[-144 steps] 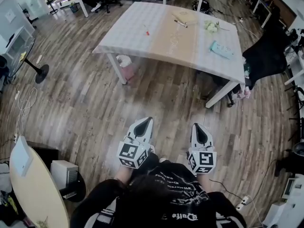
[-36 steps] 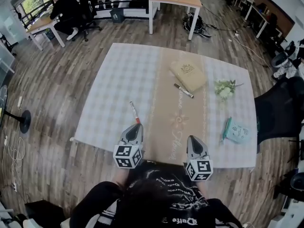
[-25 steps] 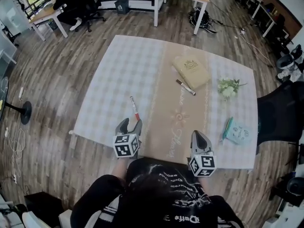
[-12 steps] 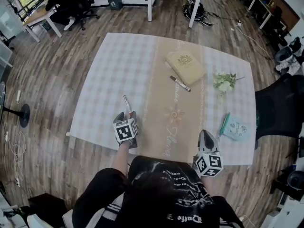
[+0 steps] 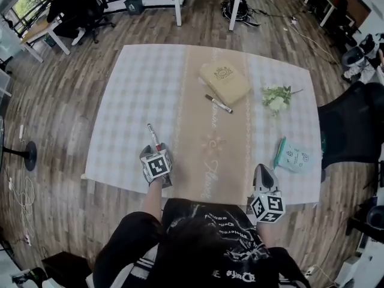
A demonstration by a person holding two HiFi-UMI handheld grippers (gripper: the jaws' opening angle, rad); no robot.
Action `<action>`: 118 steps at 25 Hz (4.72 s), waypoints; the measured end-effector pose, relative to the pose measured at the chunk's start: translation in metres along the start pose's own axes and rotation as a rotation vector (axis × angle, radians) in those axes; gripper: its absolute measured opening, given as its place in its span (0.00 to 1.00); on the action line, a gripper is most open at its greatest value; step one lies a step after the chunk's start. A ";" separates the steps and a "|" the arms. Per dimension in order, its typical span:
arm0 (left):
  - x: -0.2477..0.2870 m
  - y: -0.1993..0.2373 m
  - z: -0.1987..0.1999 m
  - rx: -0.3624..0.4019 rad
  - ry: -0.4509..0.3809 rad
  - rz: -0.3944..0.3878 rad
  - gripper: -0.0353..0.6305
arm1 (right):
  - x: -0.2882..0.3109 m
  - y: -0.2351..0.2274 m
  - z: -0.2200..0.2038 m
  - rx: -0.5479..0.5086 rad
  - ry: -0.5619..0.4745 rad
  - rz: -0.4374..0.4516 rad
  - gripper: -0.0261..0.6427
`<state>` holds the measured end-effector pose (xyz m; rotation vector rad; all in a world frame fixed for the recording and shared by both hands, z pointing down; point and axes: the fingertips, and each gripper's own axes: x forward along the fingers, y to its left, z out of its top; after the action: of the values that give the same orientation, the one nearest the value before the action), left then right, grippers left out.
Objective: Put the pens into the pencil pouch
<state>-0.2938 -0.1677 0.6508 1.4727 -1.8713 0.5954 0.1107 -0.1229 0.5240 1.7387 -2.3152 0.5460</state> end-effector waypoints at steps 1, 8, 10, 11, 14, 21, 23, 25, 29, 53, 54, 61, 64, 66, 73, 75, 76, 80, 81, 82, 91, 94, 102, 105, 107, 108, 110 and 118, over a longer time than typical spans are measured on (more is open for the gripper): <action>0.000 0.000 0.000 -0.002 -0.003 0.001 0.44 | 0.001 -0.001 0.001 0.000 -0.002 0.002 0.05; -0.001 0.001 -0.001 -0.037 0.006 0.020 0.33 | 0.005 0.000 0.002 -0.012 0.005 0.030 0.05; -0.002 -0.003 -0.002 -0.037 0.010 0.019 0.23 | 0.005 -0.002 0.002 -0.014 0.007 0.031 0.05; -0.002 -0.004 -0.002 -0.034 0.012 0.020 0.20 | 0.006 -0.003 0.002 -0.014 0.008 0.031 0.05; -0.001 -0.003 -0.001 -0.009 0.011 0.048 0.18 | 0.005 -0.005 0.003 -0.013 0.007 0.027 0.05; -0.001 0.000 -0.001 0.036 0.009 0.066 0.18 | 0.002 -0.012 0.001 -0.003 -0.001 0.024 0.05; -0.004 -0.006 0.000 0.020 0.003 0.042 0.18 | 0.002 -0.013 0.002 -0.004 -0.004 0.018 0.05; -0.011 -0.017 0.003 0.012 -0.011 0.002 0.18 | 0.000 -0.018 0.002 -0.008 -0.003 0.000 0.05; -0.026 -0.048 0.013 0.063 -0.054 -0.081 0.18 | -0.002 -0.030 0.001 -0.019 0.007 -0.046 0.06; -0.104 -0.187 0.028 0.420 -0.199 -0.426 0.18 | -0.004 -0.130 -0.021 -0.005 0.174 -0.314 0.23; -0.105 -0.188 0.028 0.420 -0.200 -0.430 0.18 | -0.003 -0.137 -0.021 0.003 0.177 -0.329 0.24; -0.113 -0.194 0.020 0.445 -0.188 -0.432 0.18 | 0.018 -0.169 -0.028 0.005 0.251 -0.364 0.28; -0.112 -0.195 0.022 0.467 -0.197 -0.423 0.18 | 0.032 -0.177 -0.040 -0.024 0.328 -0.377 0.32; -0.112 -0.194 0.029 0.469 -0.210 -0.412 0.18 | 0.041 -0.183 -0.049 -0.044 0.384 -0.390 0.36; -0.113 -0.182 0.031 0.443 -0.211 -0.378 0.18 | 0.044 -0.200 -0.062 -0.012 0.477 -0.467 0.29; -0.112 -0.182 0.028 0.439 -0.203 -0.376 0.18 | 0.043 -0.203 -0.060 0.012 0.456 -0.485 0.17; -0.112 -0.182 0.026 0.437 -0.199 -0.377 0.18 | 0.043 -0.205 -0.059 0.024 0.446 -0.491 0.14; -0.108 -0.187 0.022 0.434 -0.188 -0.387 0.18 | 0.043 -0.207 -0.062 0.063 0.427 -0.486 0.12; -0.107 -0.188 0.021 0.434 -0.185 -0.389 0.18 | 0.043 -0.207 -0.062 0.065 0.423 -0.483 0.12; -0.107 -0.189 0.020 0.434 -0.183 -0.392 0.18 | 0.043 -0.207 -0.061 0.066 0.420 -0.479 0.11; -0.110 -0.204 0.012 0.469 -0.179 -0.468 0.18 | 0.032 -0.207 -0.050 0.075 0.356 -0.456 0.09; -0.110 -0.209 0.007 0.485 -0.170 -0.493 0.18 | 0.030 -0.204 -0.045 0.077 0.325 -0.446 0.09; -0.113 -0.228 -0.005 0.552 -0.127 -0.588 0.18 | 0.024 -0.170 -0.018 0.024 0.256 -0.390 0.08; -0.114 -0.233 -0.010 0.591 -0.114 -0.621 0.18 | 0.022 -0.153 -0.010 0.009 0.227 -0.362 0.08; -0.114 -0.235 -0.013 0.623 -0.107 -0.635 0.18 | 0.022 -0.144 -0.005 0.003 0.210 -0.344 0.08; -0.115 -0.236 -0.013 0.639 -0.105 -0.642 0.18 | 0.021 -0.139 -0.002 -0.003 0.203 -0.334 0.08; -0.117 -0.241 -0.015 0.678 -0.107 -0.662 0.18 | 0.021 -0.130 0.004 -0.018 0.190 -0.313 0.08; -0.144 -0.254 -0.025 0.809 -0.117 -0.702 0.18 | 0.004 -0.078 0.008 -0.102 0.171 -0.206 0.08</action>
<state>-0.0234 -0.1209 0.5470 2.5515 -1.0542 0.9669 0.1847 -0.1484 0.5321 1.7804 -1.9851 0.5082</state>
